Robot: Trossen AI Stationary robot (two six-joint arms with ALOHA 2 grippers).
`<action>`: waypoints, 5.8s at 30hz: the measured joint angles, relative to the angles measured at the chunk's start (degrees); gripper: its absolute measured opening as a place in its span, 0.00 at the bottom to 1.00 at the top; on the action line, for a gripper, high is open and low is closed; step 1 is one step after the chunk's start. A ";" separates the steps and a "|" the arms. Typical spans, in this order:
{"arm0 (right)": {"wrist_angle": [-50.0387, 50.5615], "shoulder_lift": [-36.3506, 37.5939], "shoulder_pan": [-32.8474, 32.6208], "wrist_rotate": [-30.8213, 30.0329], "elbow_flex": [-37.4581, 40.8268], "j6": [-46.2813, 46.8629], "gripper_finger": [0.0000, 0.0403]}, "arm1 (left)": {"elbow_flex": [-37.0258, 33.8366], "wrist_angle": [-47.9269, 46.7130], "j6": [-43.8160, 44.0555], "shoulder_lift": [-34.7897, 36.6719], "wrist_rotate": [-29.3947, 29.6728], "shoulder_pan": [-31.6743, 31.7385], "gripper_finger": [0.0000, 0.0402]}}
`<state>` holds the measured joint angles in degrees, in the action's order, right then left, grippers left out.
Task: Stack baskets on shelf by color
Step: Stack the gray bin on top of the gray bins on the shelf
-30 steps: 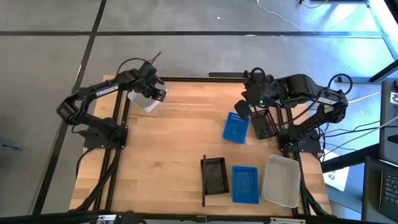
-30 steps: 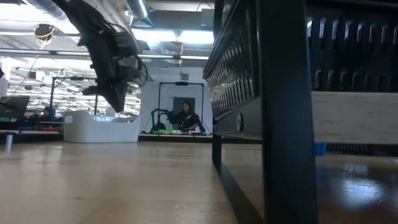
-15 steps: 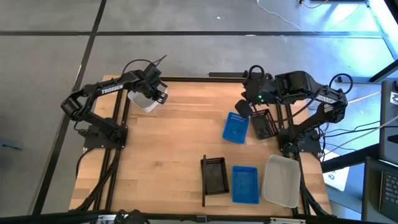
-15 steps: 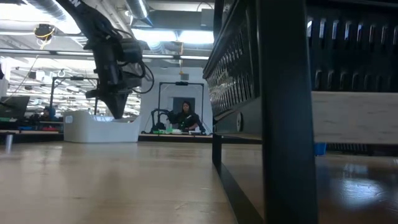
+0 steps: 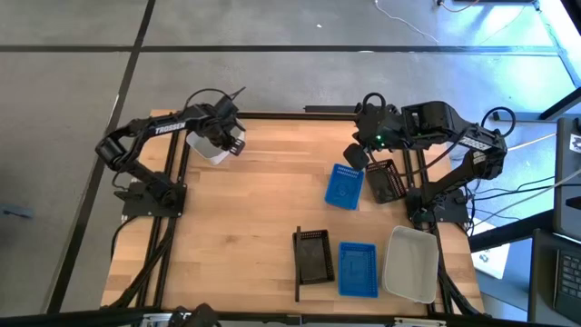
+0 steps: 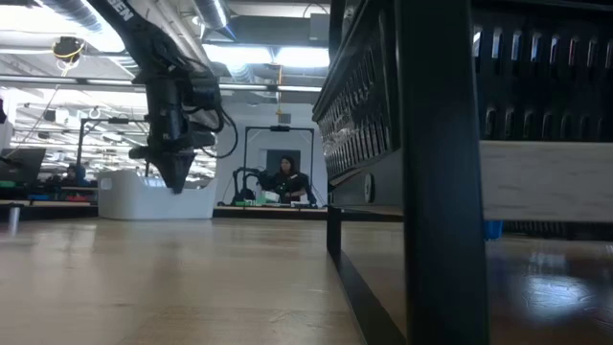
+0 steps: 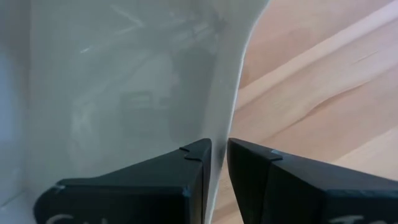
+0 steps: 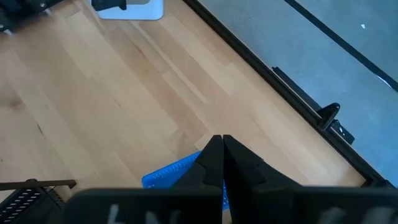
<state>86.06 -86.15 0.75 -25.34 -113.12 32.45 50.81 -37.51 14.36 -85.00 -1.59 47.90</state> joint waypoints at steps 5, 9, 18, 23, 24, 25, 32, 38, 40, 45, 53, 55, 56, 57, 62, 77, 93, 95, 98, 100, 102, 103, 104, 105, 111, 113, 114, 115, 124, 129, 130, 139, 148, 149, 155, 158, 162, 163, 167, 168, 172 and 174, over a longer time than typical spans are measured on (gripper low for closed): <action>0.00 0.00 0.00 0.00 0.00 -0.02 0.00 | 0.00 0.15 -1.24 -2.94 0.01 0.00 0.11; 0.00 0.00 0.00 -0.01 0.00 -0.17 0.00 | 0.00 0.38 -8.34 -4.78 0.19 -0.74 0.08; 0.00 0.00 0.00 -0.02 0.00 -0.17 0.00 | 0.00 -2.56 -36.52 -5.00 0.82 -9.20 0.00; 0.00 0.00 0.00 -0.04 0.00 -1.35 0.00 | 0.00 -5.23 -58.00 -4.98 0.43 -16.30 0.00; 0.00 0.00 0.00 -0.04 0.00 -1.46 0.00 | 0.00 -5.32 -61.47 -4.98 0.45 -17.70 0.00; 0.00 0.00 0.00 -0.04 0.00 -1.46 0.00 | 0.00 -5.30 -64.59 -4.97 0.47 -19.10 0.00; 0.00 0.00 0.00 -0.04 0.00 -1.46 0.00 | 0.00 -2.46 -83.24 -4.95 0.58 -29.26 0.00; -0.01 0.00 0.00 -0.04 0.00 -1.46 0.00 | 0.00 -0.81 -98.38 -4.95 2.78 -35.80 0.00; -0.01 0.00 0.00 -0.04 0.00 -1.46 0.00 | 0.00 0.92 -96.57 -4.96 2.97 -37.06 0.00; -0.02 0.00 0.00 -0.04 0.00 -1.46 0.00 | -0.07 8.28 -89.74 -5.11 2.13 -39.34 0.00; -0.04 0.00 0.00 -0.06 0.00 -1.27 0.00 | -0.07 14.22 -82.60 -5.11 -2.19 -40.86 0.06; -0.06 0.00 0.00 -0.06 0.00 -1.27 0.00 | -0.07 15.23 -80.53 -5.09 -2.51 -41.47 0.08; -0.07 0.00 0.00 -0.06 0.00 -1.27 0.00 | -0.07 15.29 -79.73 -5.08 -2.48 -41.72 0.09; -0.08 0.00 0.00 -0.06 0.00 -1.27 0.00 | -0.07 15.22 -79.19 -5.08 -2.48 -41.93 0.09; -0.09 0.00 0.00 -0.07 0.00 -1.26 0.00 | -0.07 15.53 -78.98 -5.08 -1.87 -42.61 0.10; -0.09 0.00 -0.02 -0.11 0.00 -1.18 0.00 | -0.07 14.22 -75.97 1.72 6.41 -42.73 0.10; -0.09 0.00 -0.02 -1.14 0.00 -0.01 0.00 | 0.01 12.44 -72.89 1.80 7.31 -42.96 0.09; -0.09 0.00 -0.02 -1.15 0.00 0.28 0.00 | 0.86 12.36 -69.73 2.79 13.25 -42.95 0.09; -0.13 0.00 -0.02 -1.14 0.00 0.26 0.00 | 3.34 9.00 -63.60 6.27 19.07 -42.13 0.09; -0.17 0.00 -0.02 -1.14 0.00 -0.23 0.00 | 4.82 5.65 -58.48 8.85 19.17 -41.11 0.09; -0.51 0.00 -0.02 -1.08 0.00 -1.65 0.00 | 5.65 2.77 -52.46 11.71 19.13 -40.06 0.09; -0.95 0.00 -0.02 -0.82 0.00 -2.65 0.00 | 6.02 1.78 -49.64 13.33 19.13 -39.52 0.09; -1.31 0.00 -0.02 -0.23 0.00 -3.41 0.00 | 6.41 1.04 -47.12 14.98 19.13 -39.05 0.09; -1.47 0.00 -0.02 0.07 0.00 -4.31 0.00 | 6.68 0.40 -44.90 16.45 19.15 -38.67 0.09; -4.59 -1.01 0.28 2.82 -0.07 -4.34 0.00 | 6.75 -0.65 -34.73 25.40 20.72 -37.66 0.09; -6.68 -1.46 1.01 7.34 -0.07 -3.78 0.01 | 6.75 -0.51 -32.37 27.71 20.99 -37.67 0.09; -7.41 -1.95 1.34 9.02 -0.07 -3.10 0.03 | 6.75 -0.69 -31.25 28.75 21.01 -37.68 0.09; -8.15 -2.41 1.66 10.45 -0.07 -2.66 0.04 | 6.75 -0.67 -30.32 29.63 21.03 -37.68 0.09; -10.15 -9.89 5.67 17.54 -0.04 15.70 0.25 | 6.78 -0.97 -25.07 35.01 21.03 -37.68 0.09; -12.30 -14.75 6.96 22.50 -0.04 21.27 0.27 | 6.78 -1.08 -25.36 35.64 21.03 -37.68 0.09; -12.87 -15.79 6.97 23.78 -0.04 21.46 0.27 | 6.75 -1.17 -25.40 35.55 21.03 -37.68 0.09; -17.20 -25.91 6.92 33.34 -0.03 21.79 0.27 | 6.75 -1.17 -28.14 35.57 21.03 -37.68 0.09; -17.59 -32.63 7.36 34.62 0.00 22.86 0.27 | 6.75 -1.13 -28.45 36.02 21.03 -37.68 0.09; -17.62 -33.04 7.65 34.47 0.00 22.80 0.27 | 6.75 -1.12 -28.45 36.02 21.03 -37.68 0.09; -18.53 -35.97 9.32 34.15 0.00 21.87 0.27 | 6.75 -1.14 -28.46 35.96 21.03 -37.70 0.09; -18.71 -37.51 9.88 36.01 0.00 21.32 0.27 | 6.75 -1.14 -28.47 35.96 21.03 -37.70 0.09; -18.98 -39.23 10.37 37.22 0.00 21.00 0.27 | 6.75 -1.12 -28.47 35.96 21.03 -37.70 0.09; -19.05 -39.58 10.54 37.30 0.00 20.71 0.27 | 6.75 -1.15 -28.48 35.96 21.01 -37.70 0.09; -19.82 -41.15 11.17 37.46 0.00 18.24 0.27 | 6.75 -1.14 -28.49 35.96 21.03 -37.70 0.09; -20.32 -41.57 11.29 37.46 0.00 17.42 0.27 | 6.75 -1.10 -28.49 35.96 21.03 -37.70 0.09; -21.66 -43.75 11.47 37.46 0.00 12.28 0.27 | 6.75 -1.14 -28.49 35.96 21.03 -37.70 0.09; -22.16 -44.73 11.47 37.46 0.00 12.14 0.27 | 6.75 -1.12 -28.49 35.96 21.03 -37.70 0.09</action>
<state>63.90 -130.88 12.23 12.12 -113.12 44.58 57.56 -38.63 -14.13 -49.04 19.44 10.20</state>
